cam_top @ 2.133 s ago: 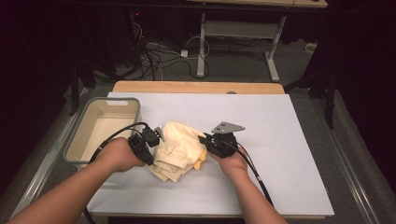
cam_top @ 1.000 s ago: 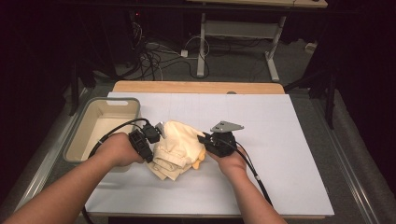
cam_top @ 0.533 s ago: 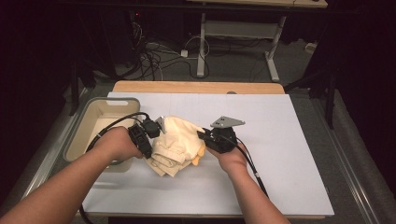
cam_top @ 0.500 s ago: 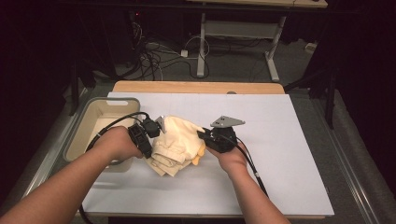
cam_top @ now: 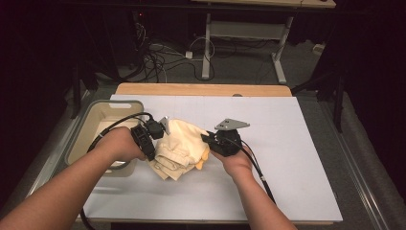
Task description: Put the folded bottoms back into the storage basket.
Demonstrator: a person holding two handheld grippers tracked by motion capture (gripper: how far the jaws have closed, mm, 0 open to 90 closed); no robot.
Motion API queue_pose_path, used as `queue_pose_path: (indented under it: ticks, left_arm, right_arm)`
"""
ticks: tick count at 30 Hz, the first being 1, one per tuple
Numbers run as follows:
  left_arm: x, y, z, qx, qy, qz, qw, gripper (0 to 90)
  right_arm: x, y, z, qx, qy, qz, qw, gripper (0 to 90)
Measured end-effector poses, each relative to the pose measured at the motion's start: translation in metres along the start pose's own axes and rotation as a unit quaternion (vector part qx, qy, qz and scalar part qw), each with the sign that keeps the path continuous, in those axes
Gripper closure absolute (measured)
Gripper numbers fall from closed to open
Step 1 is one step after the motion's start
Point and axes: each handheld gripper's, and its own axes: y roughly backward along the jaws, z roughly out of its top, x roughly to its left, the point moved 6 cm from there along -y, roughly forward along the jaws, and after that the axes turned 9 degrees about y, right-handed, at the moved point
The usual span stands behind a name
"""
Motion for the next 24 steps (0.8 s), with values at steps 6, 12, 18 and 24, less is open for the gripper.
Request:
queue_pose_path:
  ticks: [6,12,18,24]
  left_arm:
    - [0.001,0.007,0.0,0.003,-0.002,0.001,1.0,78.5]
    - [0.002,0.017,0.001,0.004,-0.005,0.005,1.0,78.5]
    - [0.003,0.023,0.004,0.01,-0.004,0.006,0.9999,78.4]
    - [0.006,0.034,0.005,0.012,-0.006,0.009,0.9999,78.4]
  right_arm:
    - [0.0,0.002,0.004,-0.002,-0.002,0.003,1.0,80.0]
    - [-0.002,0.007,0.015,-0.007,0.003,0.0,1.0,80.0]
    - [-0.005,0.009,0.025,-0.008,0.006,-0.001,1.0,80.0]
    - [-0.007,0.011,0.035,-0.011,0.008,-0.003,0.9999,80.0]
